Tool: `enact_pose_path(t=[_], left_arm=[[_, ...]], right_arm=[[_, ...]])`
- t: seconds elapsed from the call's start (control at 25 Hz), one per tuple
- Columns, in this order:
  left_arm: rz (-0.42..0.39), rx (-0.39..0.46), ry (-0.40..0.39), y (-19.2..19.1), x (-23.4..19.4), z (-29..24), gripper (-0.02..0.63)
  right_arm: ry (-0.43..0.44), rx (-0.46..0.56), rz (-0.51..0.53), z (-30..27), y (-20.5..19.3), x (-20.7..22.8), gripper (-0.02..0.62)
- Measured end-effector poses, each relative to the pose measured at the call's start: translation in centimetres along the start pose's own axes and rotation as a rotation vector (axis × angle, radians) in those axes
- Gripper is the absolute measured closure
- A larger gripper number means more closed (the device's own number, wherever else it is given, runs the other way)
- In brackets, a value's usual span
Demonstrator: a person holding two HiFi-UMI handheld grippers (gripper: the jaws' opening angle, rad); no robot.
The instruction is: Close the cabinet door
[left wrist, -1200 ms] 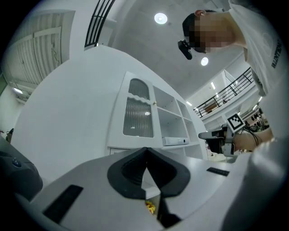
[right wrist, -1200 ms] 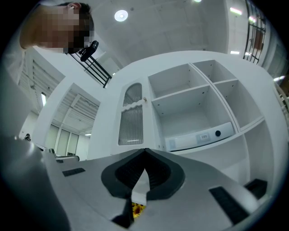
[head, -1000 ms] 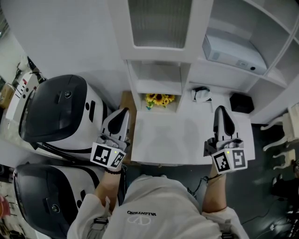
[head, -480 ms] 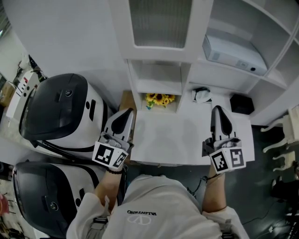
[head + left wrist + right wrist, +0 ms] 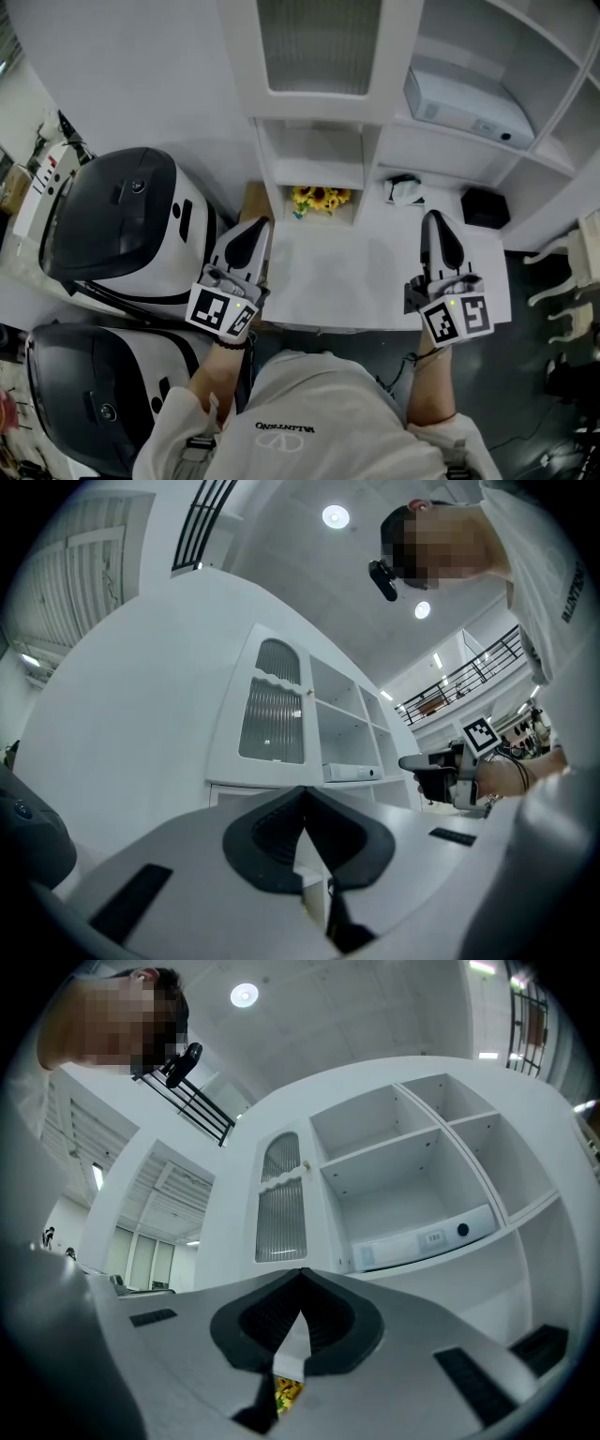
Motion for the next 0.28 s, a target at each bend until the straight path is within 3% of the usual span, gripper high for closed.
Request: enact_pose_path(t=[0.28], left_arm=[[0.003,0.001,-0.004,0.16,0.41,0.22,0.603]], right_arm=[[0.010,-0.009,0.002,0.22,-0.14,-0.39,0.586]])
Point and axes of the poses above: the fingertips, and each gripper's own axes: z backward along the fingers, x to its right, y out of its top, the point moved 1 cm from there along z, backward along the fingers, and after that the axes turned 11 degrees about -z, right-handed, at the moved point
